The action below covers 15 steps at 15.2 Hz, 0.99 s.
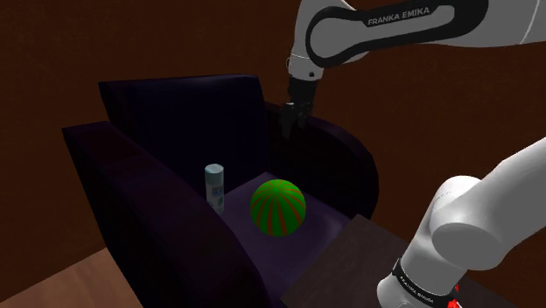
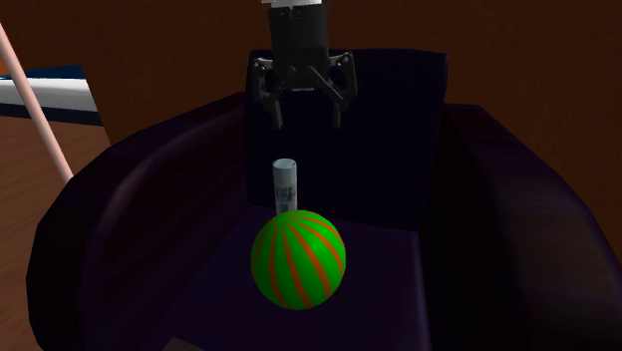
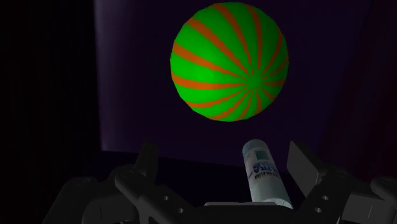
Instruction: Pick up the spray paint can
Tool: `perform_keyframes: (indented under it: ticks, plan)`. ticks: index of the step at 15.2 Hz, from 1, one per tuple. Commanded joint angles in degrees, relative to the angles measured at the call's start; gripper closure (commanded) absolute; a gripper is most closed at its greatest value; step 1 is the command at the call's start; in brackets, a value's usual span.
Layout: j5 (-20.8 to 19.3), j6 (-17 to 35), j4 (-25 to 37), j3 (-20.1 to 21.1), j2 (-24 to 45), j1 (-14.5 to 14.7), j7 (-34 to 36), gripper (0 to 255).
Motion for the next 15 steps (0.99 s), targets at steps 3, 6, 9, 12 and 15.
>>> perform_keyframes:
  ticks: [3, 6, 9, 12, 15]
  plan:
    - [0.4, 4.2, 3.0, 0.9, 7.8, 0.8, 0.1, 0]
    - [0.6, 7.0, 5.9, 1.6, 14.0, 1.3, 0.3, 0]
    - [0.6, 9.2, 9.5, 2.4, 20.3, 1.9, 0.5, 0]
    - [0.4, 10.9, 13.6, 3.1, 26.7, 2.6, 0.7, 0]
    - [0.0, 12.1, 18.3, 3.7, 33.1, 3.3, 0.9, 0]
